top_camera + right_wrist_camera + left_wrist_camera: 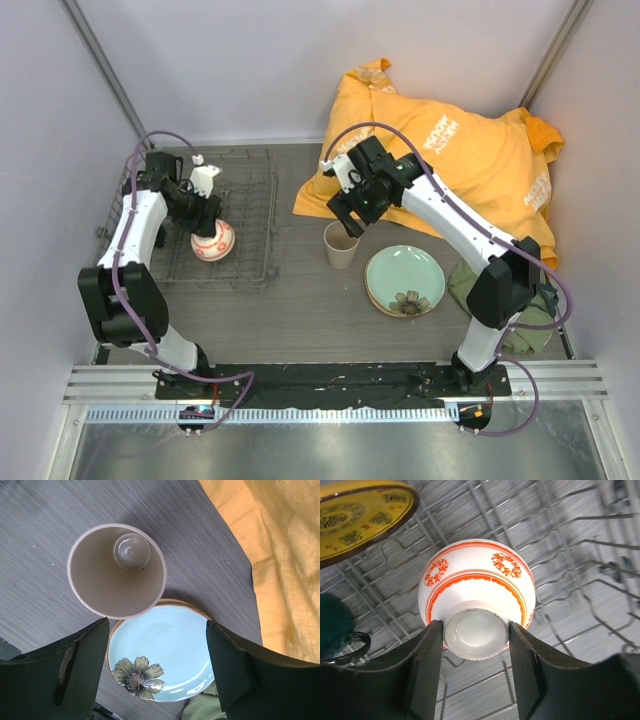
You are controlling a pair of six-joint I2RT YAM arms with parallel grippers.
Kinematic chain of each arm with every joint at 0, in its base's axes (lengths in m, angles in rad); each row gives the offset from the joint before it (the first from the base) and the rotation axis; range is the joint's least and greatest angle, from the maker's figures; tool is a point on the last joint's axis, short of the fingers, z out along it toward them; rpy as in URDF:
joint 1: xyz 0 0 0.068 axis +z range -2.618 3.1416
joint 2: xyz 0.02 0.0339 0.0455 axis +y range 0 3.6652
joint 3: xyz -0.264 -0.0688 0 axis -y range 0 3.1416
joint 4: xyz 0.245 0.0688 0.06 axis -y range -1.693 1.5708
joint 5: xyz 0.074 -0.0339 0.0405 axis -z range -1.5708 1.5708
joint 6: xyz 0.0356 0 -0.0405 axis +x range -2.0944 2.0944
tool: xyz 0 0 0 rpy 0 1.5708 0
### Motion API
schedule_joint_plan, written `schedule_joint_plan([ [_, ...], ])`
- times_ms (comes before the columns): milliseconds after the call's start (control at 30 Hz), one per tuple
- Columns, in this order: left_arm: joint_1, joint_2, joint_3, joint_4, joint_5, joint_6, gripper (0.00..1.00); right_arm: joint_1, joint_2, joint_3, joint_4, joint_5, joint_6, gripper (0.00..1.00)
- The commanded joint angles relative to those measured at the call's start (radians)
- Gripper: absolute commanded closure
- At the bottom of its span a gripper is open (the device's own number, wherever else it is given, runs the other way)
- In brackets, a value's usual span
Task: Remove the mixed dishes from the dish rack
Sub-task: Pick up the bowl from the dish rack.
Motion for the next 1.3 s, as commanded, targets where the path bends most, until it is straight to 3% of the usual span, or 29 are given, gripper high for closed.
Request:
schedule_joint_plan([
  [0,0.024,-0.091,0.05,-0.007,0.163,-0.049,1.0,0.005,-0.082,0.051,0.058,-0.069,0.018,0.18],
  [267,0.089,-0.131,0.069,-0.041,0.427,-0.127,1.0,0.005,-0.101,0.051,0.204,-0.273,0.096,0.18],
  [433,0.144,-0.138,0.055,-0.027,0.623,-0.176,1.0,0.005,-0.113,-0.009,0.389,-0.363,0.146,0.18],
  [900,0.285,-0.066,0.018,-0.021,0.978,-0.245,1.0,0.005,-0.021,-0.074,0.71,-0.559,0.332,0.18],
  [1133,0.297,-0.003,0.043,-0.18,1.066,-0.135,1.0,0.005,0.041,-0.066,0.828,-0.619,0.384,0.18],
  [1200,0.299,0.017,0.064,-0.259,1.102,-0.035,1.0,0.008,0.067,-0.055,0.853,-0.639,0.398,0.18],
  [1267,0.3,0.056,0.108,-0.438,1.133,0.128,1.0,0.01,0.094,-0.038,0.88,-0.68,0.439,0.19],
])
